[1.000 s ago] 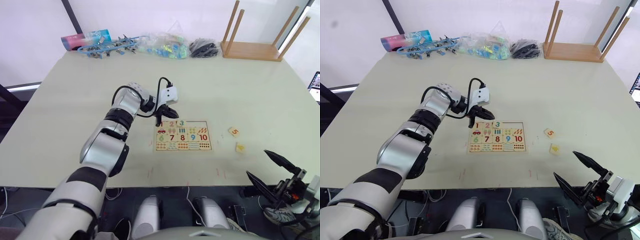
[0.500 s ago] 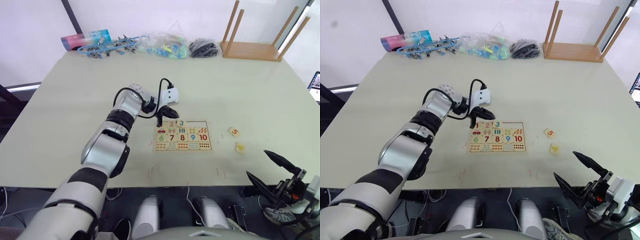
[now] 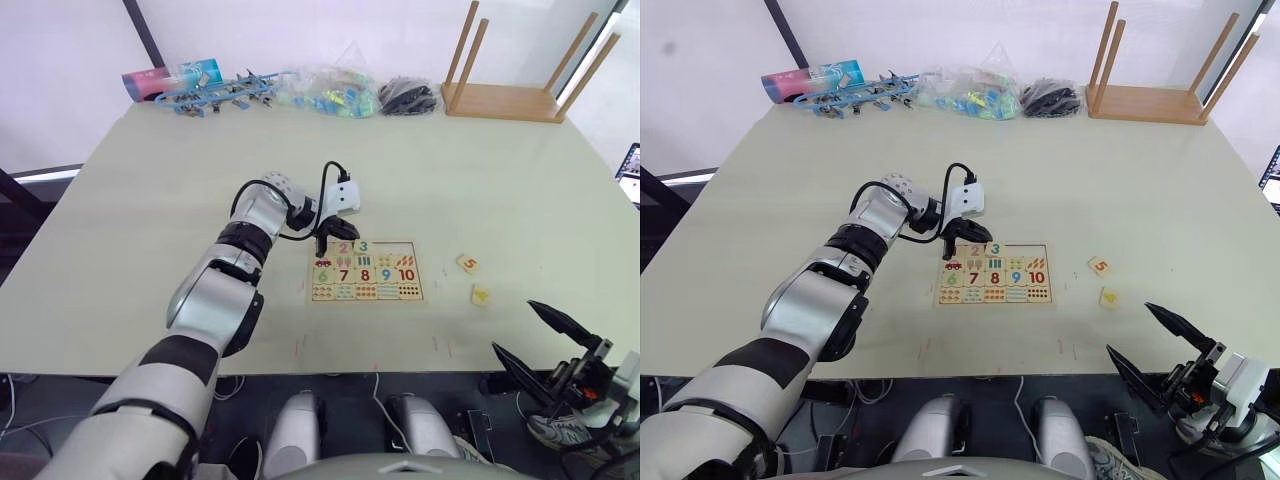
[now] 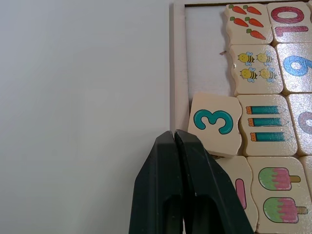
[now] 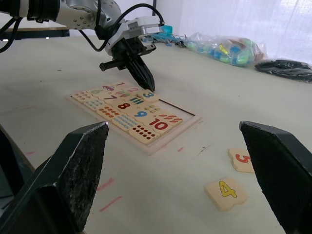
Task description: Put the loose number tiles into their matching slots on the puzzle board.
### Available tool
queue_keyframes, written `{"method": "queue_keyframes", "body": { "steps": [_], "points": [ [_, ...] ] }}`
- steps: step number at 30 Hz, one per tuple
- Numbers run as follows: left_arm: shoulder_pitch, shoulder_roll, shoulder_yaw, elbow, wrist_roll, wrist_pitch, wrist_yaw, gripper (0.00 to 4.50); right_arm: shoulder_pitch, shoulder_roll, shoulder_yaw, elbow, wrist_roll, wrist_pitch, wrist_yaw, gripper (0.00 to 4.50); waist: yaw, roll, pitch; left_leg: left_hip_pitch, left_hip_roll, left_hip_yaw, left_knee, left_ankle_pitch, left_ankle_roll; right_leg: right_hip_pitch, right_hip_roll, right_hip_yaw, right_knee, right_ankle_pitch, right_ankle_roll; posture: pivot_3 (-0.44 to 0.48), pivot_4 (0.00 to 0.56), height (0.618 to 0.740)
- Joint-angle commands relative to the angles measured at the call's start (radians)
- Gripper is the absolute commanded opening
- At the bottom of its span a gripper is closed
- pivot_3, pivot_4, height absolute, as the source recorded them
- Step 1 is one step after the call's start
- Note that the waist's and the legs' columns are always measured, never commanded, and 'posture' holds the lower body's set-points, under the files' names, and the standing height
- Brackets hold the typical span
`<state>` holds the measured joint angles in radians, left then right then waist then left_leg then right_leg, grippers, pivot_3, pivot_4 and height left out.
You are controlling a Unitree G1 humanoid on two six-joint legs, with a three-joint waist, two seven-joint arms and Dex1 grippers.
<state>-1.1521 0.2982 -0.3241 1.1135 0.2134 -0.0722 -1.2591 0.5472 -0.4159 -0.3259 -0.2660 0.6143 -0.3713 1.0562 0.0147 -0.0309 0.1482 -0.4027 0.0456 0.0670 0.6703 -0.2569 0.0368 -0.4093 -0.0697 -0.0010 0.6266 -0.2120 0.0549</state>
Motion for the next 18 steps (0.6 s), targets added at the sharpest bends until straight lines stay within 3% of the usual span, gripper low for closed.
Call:
{"method": "queue_keyframes", "body": {
  "steps": [1, 18],
  "points": [
    [-0.023, -0.002, 0.009, -0.001, -0.001, -0.016, 0.003, 0.07, 0.011, -0.001, -0.007, -0.034, 0.009, -0.004, -0.005, 4.50, 0.000, 0.000, 0.000, 0.000, 0.000, 0.000, 0.000, 0.000, 0.000, 0.000, 0.000, 0.000, 0.000, 0.000, 0.000, 0.000, 0.150, 0.740],
    [-0.013, 0.008, 0.007, -0.013, -0.001, -0.027, -0.021, 0.07, 0.014, -0.004, -0.006, -0.039, 0.010, 0.000, -0.007, 4.50, 0.000, 0.000, 0.000, 0.000, 0.000, 0.000, 0.000, 0.000, 0.000, 0.000, 0.000, 0.000, 0.000, 0.000, 0.000, 0.000, 0.150, 0.740]
  ]
}}
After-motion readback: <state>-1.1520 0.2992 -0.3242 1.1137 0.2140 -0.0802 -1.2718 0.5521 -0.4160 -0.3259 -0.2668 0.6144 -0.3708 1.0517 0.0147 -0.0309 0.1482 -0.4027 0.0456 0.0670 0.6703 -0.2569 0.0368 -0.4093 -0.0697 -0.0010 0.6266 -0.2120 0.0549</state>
